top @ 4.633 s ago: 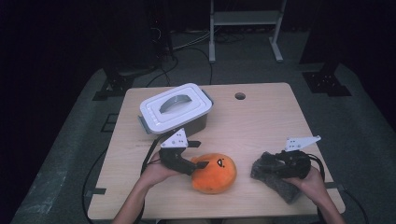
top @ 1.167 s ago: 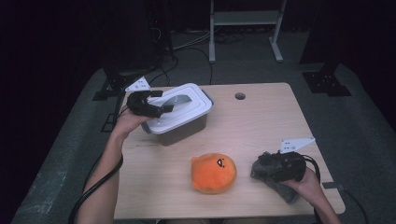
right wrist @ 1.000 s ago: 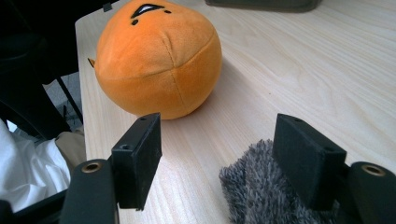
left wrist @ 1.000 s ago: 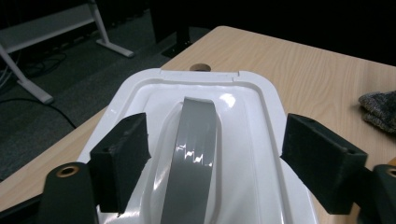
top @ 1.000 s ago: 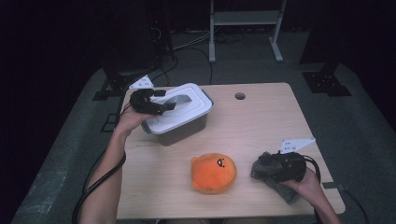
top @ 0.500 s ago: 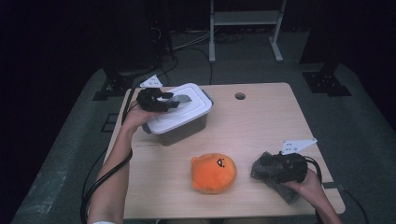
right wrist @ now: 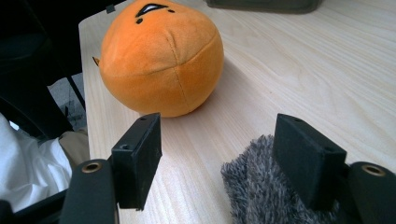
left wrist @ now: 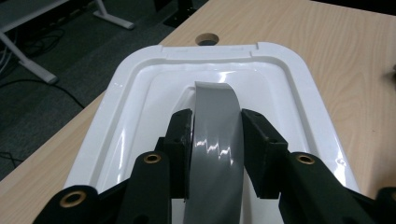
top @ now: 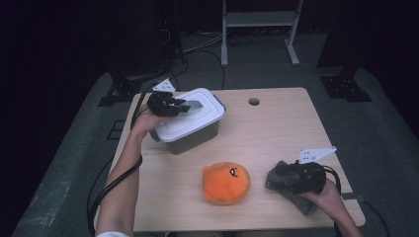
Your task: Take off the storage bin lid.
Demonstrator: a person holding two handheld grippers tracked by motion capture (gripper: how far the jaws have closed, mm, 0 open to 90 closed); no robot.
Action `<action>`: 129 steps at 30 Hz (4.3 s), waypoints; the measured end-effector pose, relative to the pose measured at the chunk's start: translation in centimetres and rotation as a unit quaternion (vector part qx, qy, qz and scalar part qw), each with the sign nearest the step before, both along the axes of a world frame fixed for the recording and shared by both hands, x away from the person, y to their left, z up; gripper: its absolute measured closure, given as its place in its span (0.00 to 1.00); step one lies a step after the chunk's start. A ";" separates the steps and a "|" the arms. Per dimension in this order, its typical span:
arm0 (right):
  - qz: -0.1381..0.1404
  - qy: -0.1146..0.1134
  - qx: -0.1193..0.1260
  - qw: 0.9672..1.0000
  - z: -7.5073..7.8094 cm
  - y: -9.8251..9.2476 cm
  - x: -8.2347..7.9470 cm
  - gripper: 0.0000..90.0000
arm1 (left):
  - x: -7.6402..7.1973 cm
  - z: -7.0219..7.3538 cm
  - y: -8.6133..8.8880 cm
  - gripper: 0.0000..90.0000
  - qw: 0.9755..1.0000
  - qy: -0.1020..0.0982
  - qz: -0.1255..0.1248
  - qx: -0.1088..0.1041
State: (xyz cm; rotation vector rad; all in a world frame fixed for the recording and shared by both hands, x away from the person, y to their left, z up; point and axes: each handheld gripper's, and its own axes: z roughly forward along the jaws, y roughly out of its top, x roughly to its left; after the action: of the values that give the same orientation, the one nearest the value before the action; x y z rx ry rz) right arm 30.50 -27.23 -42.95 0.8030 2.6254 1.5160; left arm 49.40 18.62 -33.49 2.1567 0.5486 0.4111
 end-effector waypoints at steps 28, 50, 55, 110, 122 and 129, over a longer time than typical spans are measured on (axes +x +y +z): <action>-0.003 -0.008 0.003 1.000 0.4 -0.3 -0.4 0.35 | -0.9 0.5 -2.0 0.74 0.997 0.037 -0.063 0.010; 0.002 -0.012 0.004 1.000 0.5 -0.1 -0.7 0.35 | -2.4 0.5 -4.9 0.74 0.993 0.042 -0.107 0.016; 0.002 -0.013 0.005 1.000 0.5 -0.1 -0.8 0.35 | -2.6 0.4 -5.5 0.74 0.992 0.044 -0.114 0.012; 0.006 -0.014 0.008 1.000 0.5 -0.2 -0.7 0.35 | -3.1 0.7 -8.2 0.74 0.990 0.036 -0.128 0.037; 0.007 -0.012 0.009 1.000 0.4 -0.2 -0.6 0.35 | -3.0 1.0 -8.1 0.74 0.991 0.036 -0.123 0.042; 0.007 -0.013 0.009 1.000 0.4 -0.2 -0.5 0.35 | -3.2 1.5 -7.7 0.74 0.991 0.031 -0.121 0.041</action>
State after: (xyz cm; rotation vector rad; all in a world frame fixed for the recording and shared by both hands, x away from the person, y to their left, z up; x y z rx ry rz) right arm 29.96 -27.41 -42.53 0.7620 2.6079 1.5457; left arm 46.21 10.91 -32.00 2.2875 0.3031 0.2388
